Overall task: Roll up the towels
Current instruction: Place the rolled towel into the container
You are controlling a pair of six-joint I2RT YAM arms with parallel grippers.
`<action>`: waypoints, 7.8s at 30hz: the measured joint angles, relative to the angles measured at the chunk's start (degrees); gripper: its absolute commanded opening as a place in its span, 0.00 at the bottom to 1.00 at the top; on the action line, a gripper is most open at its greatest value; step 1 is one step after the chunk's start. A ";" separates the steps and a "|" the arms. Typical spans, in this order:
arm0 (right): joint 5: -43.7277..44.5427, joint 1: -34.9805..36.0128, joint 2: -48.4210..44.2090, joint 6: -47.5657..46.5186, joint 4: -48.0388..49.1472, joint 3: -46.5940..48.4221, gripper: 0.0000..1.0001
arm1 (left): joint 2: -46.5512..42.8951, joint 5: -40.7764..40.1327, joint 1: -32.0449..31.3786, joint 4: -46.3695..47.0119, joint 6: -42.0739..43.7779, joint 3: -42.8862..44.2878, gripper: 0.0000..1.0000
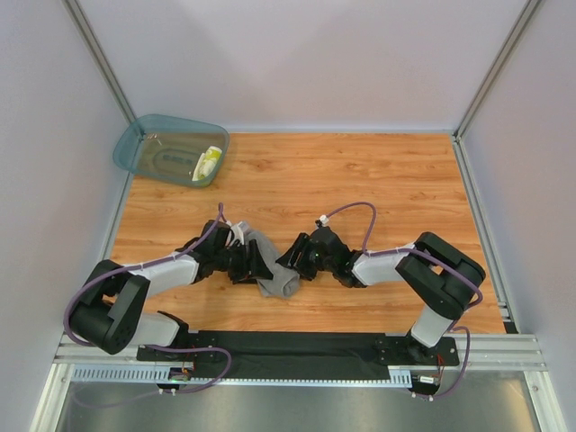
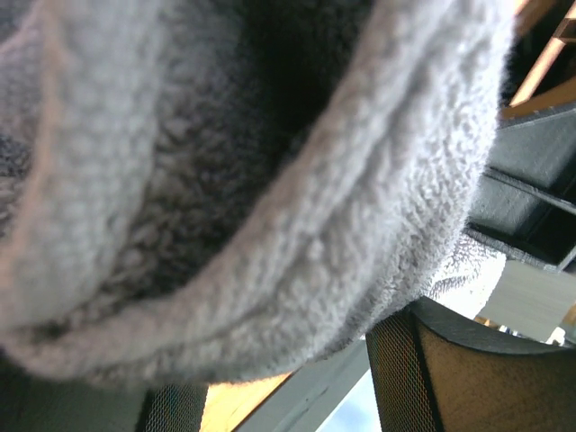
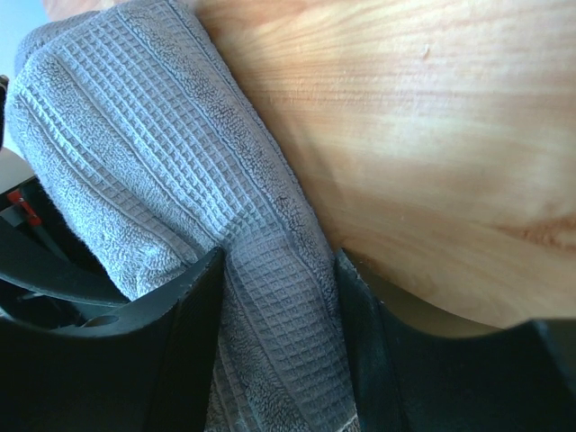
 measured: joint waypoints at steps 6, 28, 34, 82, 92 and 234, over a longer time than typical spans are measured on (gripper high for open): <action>8.68 4.61 -3.93 0.11 -5.60 -0.26 0.52 | -0.28 0.02 -0.26 -4.46 2.14 1.40 0.67; 3.82 8.63 -6.64 -0.92 -8.94 -3.56 0.51 | 0.94 -1.79 0.46 0.35 4.46 1.70 0.67; -3.28 5.38 -4.61 -2.25 -6.05 -3.52 0.50 | -1.09 -0.07 1.25 7.45 4.11 -2.80 0.66; -11.93 -5.18 -2.71 -10.49 -3.89 -4.87 0.28 | 4.57 6.23 -2.71 31.71 -9.35 -12.07 0.00; 3.72 -5.79 -20.85 -19.52 -38.73 -1.79 0.39 | -10.12 -0.04 6.82 -2.05 -0.31 2.71 0.00; -1.95 -6.05 -47.69 -32.00 -59.23 1.14 0.31 | 62.62 -12.24 42.53 -60.87 26.49 107.80 0.99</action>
